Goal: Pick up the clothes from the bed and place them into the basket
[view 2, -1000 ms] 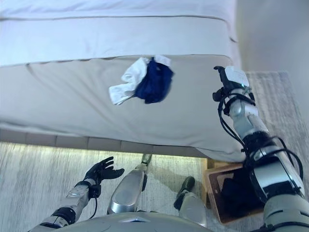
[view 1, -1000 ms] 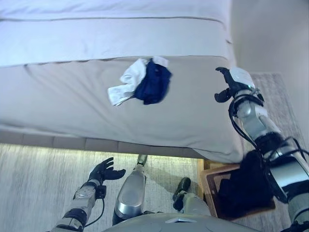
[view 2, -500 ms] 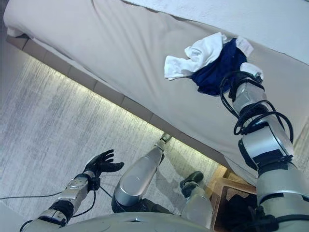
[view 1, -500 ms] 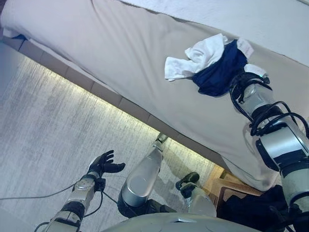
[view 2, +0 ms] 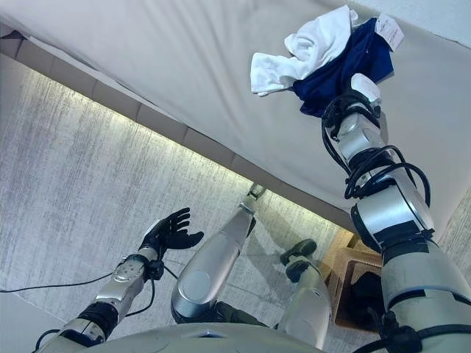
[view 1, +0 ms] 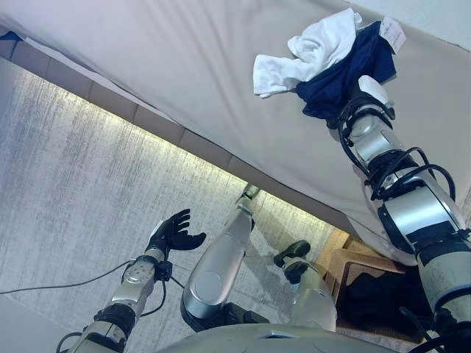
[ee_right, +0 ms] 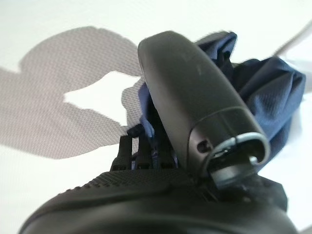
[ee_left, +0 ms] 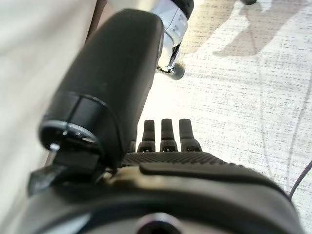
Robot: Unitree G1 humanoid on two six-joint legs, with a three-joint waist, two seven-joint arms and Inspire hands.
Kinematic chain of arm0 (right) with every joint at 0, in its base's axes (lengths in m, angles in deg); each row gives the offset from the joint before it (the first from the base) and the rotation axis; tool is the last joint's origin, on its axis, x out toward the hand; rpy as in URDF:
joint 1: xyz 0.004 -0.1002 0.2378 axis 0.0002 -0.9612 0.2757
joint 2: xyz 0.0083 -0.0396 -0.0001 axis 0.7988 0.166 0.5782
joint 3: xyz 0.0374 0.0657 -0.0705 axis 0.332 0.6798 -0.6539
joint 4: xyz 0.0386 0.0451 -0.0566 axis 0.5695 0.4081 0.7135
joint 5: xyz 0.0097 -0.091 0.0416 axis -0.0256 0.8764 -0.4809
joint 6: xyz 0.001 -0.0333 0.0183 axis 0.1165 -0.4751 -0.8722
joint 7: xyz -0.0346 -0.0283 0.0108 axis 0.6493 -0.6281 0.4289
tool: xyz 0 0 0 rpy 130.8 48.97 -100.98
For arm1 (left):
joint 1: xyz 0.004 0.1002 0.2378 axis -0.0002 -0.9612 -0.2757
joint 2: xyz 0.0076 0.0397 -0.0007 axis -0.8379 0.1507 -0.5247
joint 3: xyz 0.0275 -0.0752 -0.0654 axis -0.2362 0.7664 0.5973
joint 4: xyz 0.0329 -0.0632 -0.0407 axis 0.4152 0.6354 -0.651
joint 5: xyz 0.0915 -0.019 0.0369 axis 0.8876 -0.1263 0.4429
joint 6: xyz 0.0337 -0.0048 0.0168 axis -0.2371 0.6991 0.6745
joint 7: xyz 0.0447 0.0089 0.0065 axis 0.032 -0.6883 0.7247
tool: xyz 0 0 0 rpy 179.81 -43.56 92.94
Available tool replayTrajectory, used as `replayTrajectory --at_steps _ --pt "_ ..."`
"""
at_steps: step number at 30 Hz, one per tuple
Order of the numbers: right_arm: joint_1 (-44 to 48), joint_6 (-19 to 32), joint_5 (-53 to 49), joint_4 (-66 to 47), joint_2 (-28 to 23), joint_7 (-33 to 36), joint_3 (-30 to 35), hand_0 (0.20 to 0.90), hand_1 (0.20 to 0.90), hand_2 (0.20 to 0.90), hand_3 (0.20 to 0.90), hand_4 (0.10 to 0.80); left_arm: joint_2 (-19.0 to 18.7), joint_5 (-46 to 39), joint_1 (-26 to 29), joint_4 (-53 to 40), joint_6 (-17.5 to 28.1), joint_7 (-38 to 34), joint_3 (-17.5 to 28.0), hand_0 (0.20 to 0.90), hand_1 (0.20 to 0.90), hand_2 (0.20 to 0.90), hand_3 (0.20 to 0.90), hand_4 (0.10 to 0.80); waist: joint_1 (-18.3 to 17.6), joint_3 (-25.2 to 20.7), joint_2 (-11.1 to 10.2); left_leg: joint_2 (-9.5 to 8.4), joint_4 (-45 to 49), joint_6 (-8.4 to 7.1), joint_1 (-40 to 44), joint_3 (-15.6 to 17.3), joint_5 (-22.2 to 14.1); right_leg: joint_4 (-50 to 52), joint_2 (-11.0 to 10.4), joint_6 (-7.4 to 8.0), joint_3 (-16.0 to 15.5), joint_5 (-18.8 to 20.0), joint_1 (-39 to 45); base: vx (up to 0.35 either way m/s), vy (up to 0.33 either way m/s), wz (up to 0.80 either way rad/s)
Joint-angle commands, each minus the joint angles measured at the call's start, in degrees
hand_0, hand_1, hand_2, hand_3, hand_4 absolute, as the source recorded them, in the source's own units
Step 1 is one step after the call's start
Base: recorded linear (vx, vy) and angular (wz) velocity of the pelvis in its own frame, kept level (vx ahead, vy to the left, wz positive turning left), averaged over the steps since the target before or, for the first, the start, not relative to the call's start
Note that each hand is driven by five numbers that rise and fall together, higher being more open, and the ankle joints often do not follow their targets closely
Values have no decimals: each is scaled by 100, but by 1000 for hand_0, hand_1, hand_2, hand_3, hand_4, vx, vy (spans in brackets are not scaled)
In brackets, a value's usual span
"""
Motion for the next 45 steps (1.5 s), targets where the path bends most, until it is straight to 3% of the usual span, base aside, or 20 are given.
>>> replayTrajectory --at_steps 1,6,7,8,12,20,23,32,36,45 --pt "565 649 -6 -675 -16 104 -166 300 300 300 200 100 -264 -160 -273 -75 253 -53 -159 900 900 900 900 800 112 14 176 48 -294 419 464 514 -415 561 259 -412 84 -35 -113 -22 -69 -14" --pt "460 923 -567 -1008 -69 514 -24 300 300 300 200 100 -260 -58 -240 25 175 -102 -76 900 900 900 900 800 14 14 128 123 -407 389 722 564 -458 411 304 -381 109 29 76 -18 -66 -4" --pt "341 902 -1269 -1377 -19 708 153 300 300 300 200 100 -256 -10 -199 66 91 -166 -46 900 900 900 900 800 -52 14 79 174 -484 367 897 599 -478 327 324 -358 133 70 207 1 -60 1" --pt "324 910 -1318 -1399 -16 735 165 300 300 300 200 100 -258 4 -199 69 88 -166 -46 900 900 900 900 800 -52 14 77 178 -492 366 914 601 -478 318 326 -356 134 75 222 8 -82 2" --pt "-163 1347 -2030 -2206 181 1052 1039 300 300 300 200 100 -240 249 -160 273 54 -214 138 900 900 900 900 800 -250 -61 -80 339 -860 308 1482 779 -502 -138 459 -304 210 209 709 9 -121 -7" --pt "-1123 1640 -1981 -3771 0 1347 1606 300 300 300 200 100 -137 560 -335 561 -99 -300 187 900 900 900 900 800 -689 -734 -333 593 -1571 121 2291 1099 -405 -1260 886 -245 359 301 1485 -6 -101 -23" --pt "-1559 1783 -1852 -4582 -169 1796 1956 300 300 300 200 100 18 756 -459 798 -210 -270 289 900 900 900 900 800 -953 -1170 -400 623 -1817 109 2629 1360 -276 -1744 1061 -238 419 510 1736 -61 -55 -22" --pt "-2357 2056 -1461 -5882 -589 2758 2610 300 300 300 200 100 288 1402 -611 1683 -430 -219 461 900 900 900 900 800 -1609 -2150 -429 660 -2250 120 3642 1827 -438 -2202 1239 -285 892 650 2172 12 -52 -31" --pt "-2673 2276 -1295 -6247 -841 3150 2981 300 300 300 200 100 350 1495 -570 1913 -431 -180 488 900 900 900 900 800 -1911 -2392 -392 696 -2358 101 3873 1986 -495 -2253 1312 -313 1102 595 2283 -32 -41 -33" --pt "-3234 2226 -903 -6552 -1432 3971 3717 300 300 300 200 100 364 1843 -444 1976 -551 -63 339 900 900 900 900 800 -2463 -2626 -342 776 -2401 51 4064 2322 -578 -2393 1427 -332 1505 630 2313 -20 -57 -30"
